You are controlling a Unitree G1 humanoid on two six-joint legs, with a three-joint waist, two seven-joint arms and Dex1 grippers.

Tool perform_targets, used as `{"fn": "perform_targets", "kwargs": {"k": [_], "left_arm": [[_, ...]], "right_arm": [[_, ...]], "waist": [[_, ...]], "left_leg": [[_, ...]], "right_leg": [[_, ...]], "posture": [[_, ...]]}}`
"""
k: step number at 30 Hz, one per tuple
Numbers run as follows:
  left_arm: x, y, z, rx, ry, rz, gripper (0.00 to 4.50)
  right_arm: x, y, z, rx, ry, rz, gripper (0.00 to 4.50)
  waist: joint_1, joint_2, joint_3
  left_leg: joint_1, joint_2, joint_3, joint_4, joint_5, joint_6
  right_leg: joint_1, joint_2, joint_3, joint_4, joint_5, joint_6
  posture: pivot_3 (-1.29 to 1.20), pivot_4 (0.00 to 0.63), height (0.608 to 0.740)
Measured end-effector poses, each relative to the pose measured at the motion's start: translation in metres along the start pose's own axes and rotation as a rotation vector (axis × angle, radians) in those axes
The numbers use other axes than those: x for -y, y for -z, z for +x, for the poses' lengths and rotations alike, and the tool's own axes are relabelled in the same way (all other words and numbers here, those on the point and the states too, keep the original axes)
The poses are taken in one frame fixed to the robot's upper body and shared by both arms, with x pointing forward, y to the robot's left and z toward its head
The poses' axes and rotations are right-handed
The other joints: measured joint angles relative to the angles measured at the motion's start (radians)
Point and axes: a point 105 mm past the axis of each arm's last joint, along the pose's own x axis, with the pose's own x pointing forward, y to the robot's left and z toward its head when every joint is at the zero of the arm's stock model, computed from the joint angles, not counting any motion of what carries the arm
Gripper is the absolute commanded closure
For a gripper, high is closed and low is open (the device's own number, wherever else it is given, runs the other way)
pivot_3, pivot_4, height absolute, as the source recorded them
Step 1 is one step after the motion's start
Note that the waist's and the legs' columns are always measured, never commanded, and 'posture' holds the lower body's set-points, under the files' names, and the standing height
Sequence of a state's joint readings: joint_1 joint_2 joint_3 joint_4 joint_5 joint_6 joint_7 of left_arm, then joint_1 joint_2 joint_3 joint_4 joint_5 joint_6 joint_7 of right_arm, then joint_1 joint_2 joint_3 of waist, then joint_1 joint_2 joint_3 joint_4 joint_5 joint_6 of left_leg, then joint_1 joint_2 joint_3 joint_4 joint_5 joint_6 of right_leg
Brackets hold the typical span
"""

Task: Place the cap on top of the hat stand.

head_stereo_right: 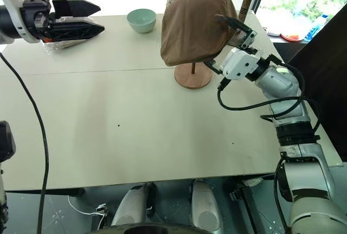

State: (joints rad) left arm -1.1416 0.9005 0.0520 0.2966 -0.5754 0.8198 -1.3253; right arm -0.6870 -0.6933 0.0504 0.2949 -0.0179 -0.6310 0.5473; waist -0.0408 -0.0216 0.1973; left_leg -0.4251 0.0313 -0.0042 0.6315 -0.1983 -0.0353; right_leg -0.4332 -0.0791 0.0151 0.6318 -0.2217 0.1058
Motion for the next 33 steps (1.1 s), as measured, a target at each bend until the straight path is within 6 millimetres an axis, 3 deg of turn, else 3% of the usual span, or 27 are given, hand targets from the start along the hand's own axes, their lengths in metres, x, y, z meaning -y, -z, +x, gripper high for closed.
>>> {"fn": "perform_targets", "kwargs": {"k": [10, 19, 22, 29, 33], "left_arm": [[-0.005, 0.004, 0.008, 0.011, 0.011, -0.016, 0.00], [-0.005, 0.001, 0.014, 0.009, 0.026, 0.002, 0.00], [-0.007, 0.003, 0.014, 0.009, 0.024, -0.008, 0.00], [-0.009, -0.004, 0.013, 0.017, 0.013, 0.003, 0.00], [-0.009, -0.004, 0.012, 0.016, 0.011, 0.003, 0.00]], "right_arm": [[0.020, -0.016, -0.009, -0.071, 0.091, 0.039, 0.03], [0.013, -0.017, -0.006, -0.103, 0.096, 0.018, 0.03], [0.009, -0.014, -0.004, -0.117, 0.094, 0.024, 0.91], [0.008, -0.012, 0.007, -0.117, 0.078, 0.015, 4.36], [0.009, -0.012, 0.008, -0.118, 0.073, 0.015, 4.36]], "waist": [[0.001, 0.000, 0.000], [0.001, 0.000, 0.000], [0.001, 0.000, 0.000], [-0.001, 0.000, 0.000], [0.000, 0.000, 0.000]], "left_leg": [[0.000, 0.000, 0.000, 0.000, 0.000, 0.000], [0.000, 0.000, 0.000, 0.000, 0.000, 0.000], [0.000, 0.000, 0.000, 0.000, 0.000, 0.000], [0.000, 0.000, 0.000, 0.000, 0.000, 0.000], [0.000, 0.000, 0.000, 0.000, 0.000, 0.000]], "right_leg": [[0.000, 0.000, 0.000, 0.000, 0.000, 0.000], [0.000, 0.000, 0.000, 0.000, 0.000, 0.000], [0.000, 0.000, 0.000, 0.000, 0.000, 0.000], [0.000, 0.000, 0.000, 0.000, 0.000, 0.000], [0.000, 0.000, 0.000, 0.000, 0.000, 0.000]], "posture": [[0.00, 0.150, 0.740], [0.00, 0.150, 0.740], [0.00, 0.150, 0.740], [0.00, 0.150, 0.740], [0.00, 0.150, 0.740]]}}
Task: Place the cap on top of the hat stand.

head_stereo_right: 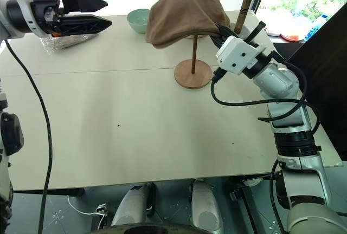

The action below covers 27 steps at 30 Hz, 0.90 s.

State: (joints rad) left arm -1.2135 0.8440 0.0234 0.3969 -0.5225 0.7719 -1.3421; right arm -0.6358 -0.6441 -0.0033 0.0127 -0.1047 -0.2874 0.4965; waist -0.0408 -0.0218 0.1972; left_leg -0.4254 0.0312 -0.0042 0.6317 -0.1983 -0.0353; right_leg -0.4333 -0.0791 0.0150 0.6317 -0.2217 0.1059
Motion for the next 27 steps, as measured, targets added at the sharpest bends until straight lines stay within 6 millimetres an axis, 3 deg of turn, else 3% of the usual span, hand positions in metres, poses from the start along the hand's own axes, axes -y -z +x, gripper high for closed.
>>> {"fn": "perform_targets", "kwargs": {"k": [6, 11, 20, 24, 27], "left_arm": [[0.001, -0.001, 0.000, -0.002, 0.001, 0.004, 0.00], [0.001, -0.001, -0.001, -0.001, 0.000, 0.005, 0.00], [0.000, -0.001, -0.001, -0.004, -0.005, 0.009, 0.00], [0.000, 0.000, -0.001, -0.007, -0.007, 0.009, 0.00], [0.000, 0.000, -0.001, -0.007, -0.007, 0.009, 0.00]], "right_arm": [[-0.001, 0.011, -0.006, -0.047, 0.011, 0.026, 4.36], [-0.015, 0.025, -0.013, -0.111, 0.031, 0.132, 4.36], [-0.007, 0.030, -0.011, -0.160, 0.108, 0.243, 4.36], [-0.006, 0.028, -0.010, -0.154, 0.111, 0.255, 2.90], [-0.006, 0.025, -0.010, -0.144, 0.107, 0.232, 1.33]], "waist": [[0.001, 0.000, 0.000], [0.001, 0.000, 0.000], [0.002, 0.000, 0.000], [0.002, 0.000, 0.000], [0.001, 0.000, 0.000]], "left_leg": [[0.000, 0.000, 0.000, 0.000, 0.000, 0.000], [0.000, 0.000, 0.000, 0.000, 0.000, 0.000], [0.000, 0.000, 0.000, 0.000, 0.000, 0.000], [0.000, 0.000, 0.000, 0.000, 0.000, 0.000], [0.000, 0.000, 0.000, 0.000, 0.000, 0.000]], "right_leg": [[0.000, 0.000, 0.000, 0.000, 0.000, 0.000], [0.000, 0.000, 0.000, 0.000, 0.000, 0.000], [0.000, 0.000, 0.000, 0.000, 0.000, 0.000], [0.000, 0.000, 0.000, 0.000, 0.000, 0.000], [0.000, 0.000, 0.000, 0.000, 0.000, 0.000]], "posture": [[0.00, 0.150, 0.740], [0.00, 0.150, 0.740], [0.00, 0.150, 0.740], [0.00, 0.150, 0.740], [0.00, 0.150, 0.740]]}}
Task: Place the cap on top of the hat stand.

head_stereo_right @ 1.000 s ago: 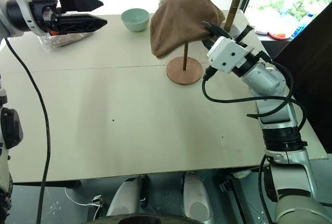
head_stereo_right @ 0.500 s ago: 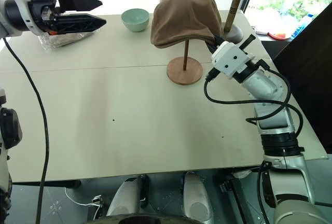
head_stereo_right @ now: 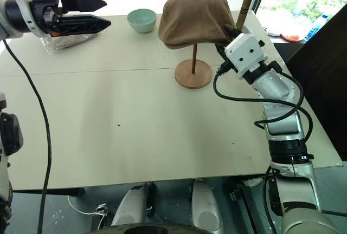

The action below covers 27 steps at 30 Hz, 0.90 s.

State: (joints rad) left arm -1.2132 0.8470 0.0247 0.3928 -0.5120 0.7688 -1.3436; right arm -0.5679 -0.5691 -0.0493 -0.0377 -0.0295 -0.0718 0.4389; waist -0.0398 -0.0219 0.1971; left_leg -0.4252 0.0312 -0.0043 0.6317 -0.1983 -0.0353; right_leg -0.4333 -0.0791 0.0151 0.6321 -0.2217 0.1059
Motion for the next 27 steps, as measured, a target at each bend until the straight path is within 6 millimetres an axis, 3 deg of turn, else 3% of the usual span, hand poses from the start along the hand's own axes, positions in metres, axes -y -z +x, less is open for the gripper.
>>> {"fn": "perform_targets", "kwargs": {"k": [1, 5, 10, 17, 19, 22, 23, 27], "left_arm": [[0.000, 0.000, 0.000, 0.000, 0.000, 0.000, 0.00], [0.000, 0.000, 0.000, 0.000, 0.001, 0.001, 0.00], [0.000, 0.005, -0.001, -0.002, -0.002, -0.012, 0.00], [-0.001, 0.011, -0.003, -0.003, -0.004, -0.020, 0.00], [-0.001, 0.011, -0.003, -0.003, -0.002, -0.017, 0.00], [-0.001, 0.010, -0.007, -0.008, -0.007, -0.010, 0.00], [-0.002, 0.010, -0.009, -0.009, -0.010, -0.006, 0.00], [-0.003, 0.012, -0.021, -0.012, -0.035, 0.001, 0.00]], "right_arm": [[0.000, -0.002, 0.000, 0.005, -0.004, -0.020, 0.87], [-0.003, -0.009, -0.007, 0.027, -0.043, -0.085, 0.87], [-0.006, -0.010, -0.033, -0.006, -0.130, -0.116, 0.87], [0.002, -0.024, -0.073, -0.113, -0.383, 0.020, 0.87], [0.020, -0.024, -0.078, -0.190, -0.457, 0.117, 0.87], [0.074, -0.026, -0.080, -0.256, -0.445, 0.282, 0.04], [0.086, -0.027, -0.082, -0.273, -0.450, 0.341, 0.04], [0.100, -0.026, -0.085, -0.313, -0.571, 0.531, 0.04]], "waist": [[0.000, 0.000, 0.000], [0.002, 0.000, 0.000], [0.007, 0.000, 0.000], [0.021, 0.000, 0.000], [0.023, 0.000, 0.000], [0.023, 0.000, 0.000], [0.023, 0.000, 0.000], [0.019, 0.000, 0.000]], "left_leg": [[0.000, 0.000, 0.000, 0.000, 0.000, 0.000], [0.000, 0.000, 0.000, 0.000, 0.000, 0.000], [0.000, 0.000, 0.000, 0.000, 0.000, 0.000], [0.000, 0.000, 0.000, 0.001, 0.000, 0.000], [0.001, 0.000, 0.001, 0.002, 0.000, 0.000], [0.001, 0.000, 0.001, 0.003, 0.000, 0.000], [0.001, 0.000, 0.000, 0.002, 0.000, 0.000], [0.001, 0.000, 0.000, 0.001, -0.001, 0.001]], "right_leg": [[0.000, 0.000, 0.000, 0.000, 0.000, 0.000], [0.000, 0.000, 0.000, 0.000, 0.000, 0.000], [0.000, 0.000, 0.000, 0.000, 0.000, 0.000], [0.001, 0.000, 0.000, 0.000, -0.002, -0.004], [0.002, 0.000, 0.000, -0.001, -0.002, -0.004], [0.003, -0.001, 0.000, -0.002, -0.002, -0.005], [0.003, -0.001, 0.000, -0.002, -0.002, -0.005], [0.002, 0.000, 0.000, -0.002, -0.003, -0.005]], "posture": [[0.00, 0.150, 0.740], [0.00, 0.150, 0.740], [0.00, 0.150, 0.740], [0.00, 0.150, 0.740], [0.00, 0.150, 0.740], [0.00, 0.150, 0.740], [0.00, 0.150, 0.740], [0.00, 0.150, 0.740]]}}
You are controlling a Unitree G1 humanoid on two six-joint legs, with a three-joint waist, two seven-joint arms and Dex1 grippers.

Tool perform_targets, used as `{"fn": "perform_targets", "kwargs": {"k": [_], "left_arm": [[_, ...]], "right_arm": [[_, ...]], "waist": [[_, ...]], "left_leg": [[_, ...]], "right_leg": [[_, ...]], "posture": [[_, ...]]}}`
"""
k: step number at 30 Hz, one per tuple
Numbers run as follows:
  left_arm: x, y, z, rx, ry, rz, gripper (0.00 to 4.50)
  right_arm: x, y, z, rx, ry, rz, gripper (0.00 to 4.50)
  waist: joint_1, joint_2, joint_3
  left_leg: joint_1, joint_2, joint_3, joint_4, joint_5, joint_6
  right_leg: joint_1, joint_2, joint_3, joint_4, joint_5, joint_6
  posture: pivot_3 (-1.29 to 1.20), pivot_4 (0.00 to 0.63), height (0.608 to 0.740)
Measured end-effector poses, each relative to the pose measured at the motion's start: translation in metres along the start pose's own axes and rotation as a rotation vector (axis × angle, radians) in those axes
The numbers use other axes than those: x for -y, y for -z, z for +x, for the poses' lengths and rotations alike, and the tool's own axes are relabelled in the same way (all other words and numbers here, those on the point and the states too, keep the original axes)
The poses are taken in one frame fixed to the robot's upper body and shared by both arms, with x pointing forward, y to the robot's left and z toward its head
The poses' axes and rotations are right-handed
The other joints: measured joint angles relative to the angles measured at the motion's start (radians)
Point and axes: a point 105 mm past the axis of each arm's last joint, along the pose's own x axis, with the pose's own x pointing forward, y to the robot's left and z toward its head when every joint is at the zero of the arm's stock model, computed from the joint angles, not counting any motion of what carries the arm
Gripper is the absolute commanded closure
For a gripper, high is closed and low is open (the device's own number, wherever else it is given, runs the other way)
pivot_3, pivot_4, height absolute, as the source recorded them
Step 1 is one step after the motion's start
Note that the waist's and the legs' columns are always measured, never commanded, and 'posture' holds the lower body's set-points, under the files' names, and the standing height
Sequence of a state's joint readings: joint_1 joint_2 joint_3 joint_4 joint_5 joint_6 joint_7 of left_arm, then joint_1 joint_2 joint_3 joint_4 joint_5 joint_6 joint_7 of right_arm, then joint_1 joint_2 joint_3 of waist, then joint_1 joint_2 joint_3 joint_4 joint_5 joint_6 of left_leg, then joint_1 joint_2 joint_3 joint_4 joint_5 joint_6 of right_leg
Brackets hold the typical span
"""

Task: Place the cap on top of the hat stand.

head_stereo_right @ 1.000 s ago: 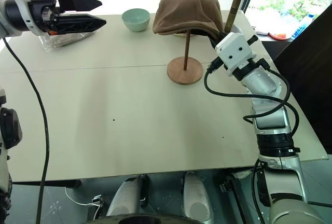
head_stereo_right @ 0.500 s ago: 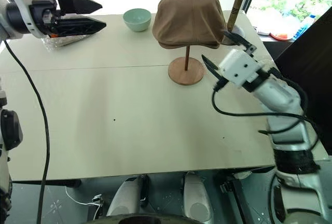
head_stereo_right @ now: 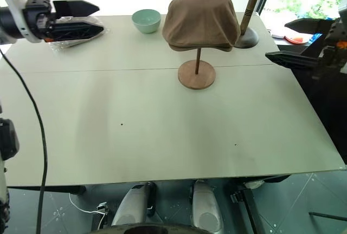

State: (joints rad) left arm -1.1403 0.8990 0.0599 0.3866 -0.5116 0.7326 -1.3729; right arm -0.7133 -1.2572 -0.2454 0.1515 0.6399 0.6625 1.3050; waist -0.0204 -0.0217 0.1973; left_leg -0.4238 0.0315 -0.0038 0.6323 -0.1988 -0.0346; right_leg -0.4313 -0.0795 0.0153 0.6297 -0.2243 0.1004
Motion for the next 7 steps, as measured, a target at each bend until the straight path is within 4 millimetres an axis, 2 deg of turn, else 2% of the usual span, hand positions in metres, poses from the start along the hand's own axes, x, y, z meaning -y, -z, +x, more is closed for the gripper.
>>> {"fn": "perform_targets", "kwargs": {"k": [7], "left_arm": [[0.005, -0.004, -0.012, -0.018, -0.024, 0.035, 0.00]], "right_arm": [[0.027, -0.010, 0.001, 0.016, -0.050, 0.122, 0.04]], "waist": [[-0.003, 0.001, 0.000]], "left_leg": [[-0.003, 0.000, 0.001, -0.001, 0.000, 0.000]], "right_leg": [[-0.005, 0.000, 0.001, 0.001, 0.000, 0.000]], "posture": [[0.00, 0.150, 0.740]]}}
